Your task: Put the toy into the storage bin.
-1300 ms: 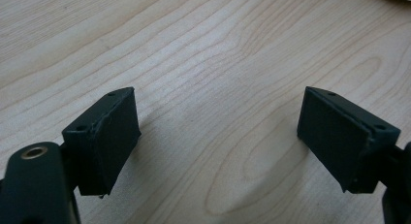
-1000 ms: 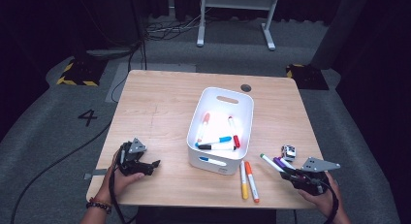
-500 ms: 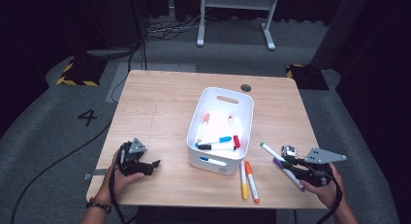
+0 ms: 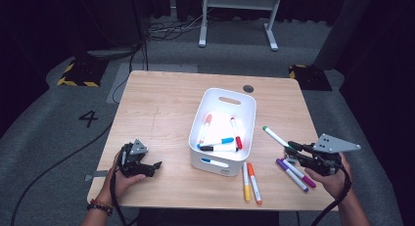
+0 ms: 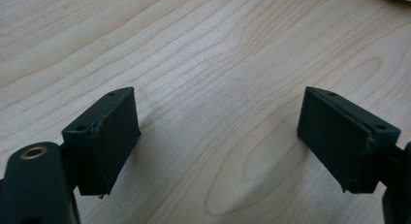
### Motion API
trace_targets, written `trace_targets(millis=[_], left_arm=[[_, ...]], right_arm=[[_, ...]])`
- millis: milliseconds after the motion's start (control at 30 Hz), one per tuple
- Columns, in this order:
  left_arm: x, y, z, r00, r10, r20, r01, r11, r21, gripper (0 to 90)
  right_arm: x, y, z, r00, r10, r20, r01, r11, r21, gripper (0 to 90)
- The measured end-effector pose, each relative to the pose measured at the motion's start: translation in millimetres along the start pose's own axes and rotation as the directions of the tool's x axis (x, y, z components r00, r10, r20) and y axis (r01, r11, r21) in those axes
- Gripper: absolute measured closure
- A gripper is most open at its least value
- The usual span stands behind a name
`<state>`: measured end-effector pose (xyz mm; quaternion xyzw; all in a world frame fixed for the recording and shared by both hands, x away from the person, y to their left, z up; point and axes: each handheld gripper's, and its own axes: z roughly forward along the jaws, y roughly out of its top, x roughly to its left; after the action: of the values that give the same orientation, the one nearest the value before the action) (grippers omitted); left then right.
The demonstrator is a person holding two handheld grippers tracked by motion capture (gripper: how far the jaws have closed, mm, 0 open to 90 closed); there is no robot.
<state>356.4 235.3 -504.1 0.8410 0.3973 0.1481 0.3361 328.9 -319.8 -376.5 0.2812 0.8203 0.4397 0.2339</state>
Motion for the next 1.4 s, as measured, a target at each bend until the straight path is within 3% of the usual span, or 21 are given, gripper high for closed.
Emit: trace_targets(millis=[367,600,800,1133,1200,1400], left_arm=[[0.0,0.0,0.0,1.0,0.0,0.0,0.0,1.0,0.0,15.1],[0.0,0.0,0.0,1.0,0.0,0.0,0.0,1.0,-0.001,15.1],[0.0,0.0,0.0,1.0,0.0,0.0,0.0,1.0,0.0,15.1],[0.0,0.0,0.0,1.0,0.0,0.0,0.0,1.0,0.0,15.2],[0.0,0.0,0.0,1.0,0.001,0.0,-0.001,1.0,-0.001,15.2],[-0.3,0.0,0.1,1.0,-0.001,-0.001,0.001,1.0,-0.003,15.3]], right_arm=[[8.2,45.8,11.5,0.9974,-0.062,-0.037,0.06,0.997,-0.052,74.8],[20.5,68.8,26.3,0.9932,-0.1,-0.06,0.098,0.994,-0.042,74.8],[27.6,88.6,43.9,0.9834,-0.15,-0.102,0.148,0.989,-0.03,74.8],[38.3,118.4,90.1,0.9654,-0.185,-0.184,0.198,0.979,0.054,74.8],[40.1,121.9,98.2,0.9627,-0.17,-0.211,0.187,0.98,0.065,74.8],[46.2,124.6,126.3,0.9512,-0.153,-0.268,0.196,0.97,0.141,74.7]])
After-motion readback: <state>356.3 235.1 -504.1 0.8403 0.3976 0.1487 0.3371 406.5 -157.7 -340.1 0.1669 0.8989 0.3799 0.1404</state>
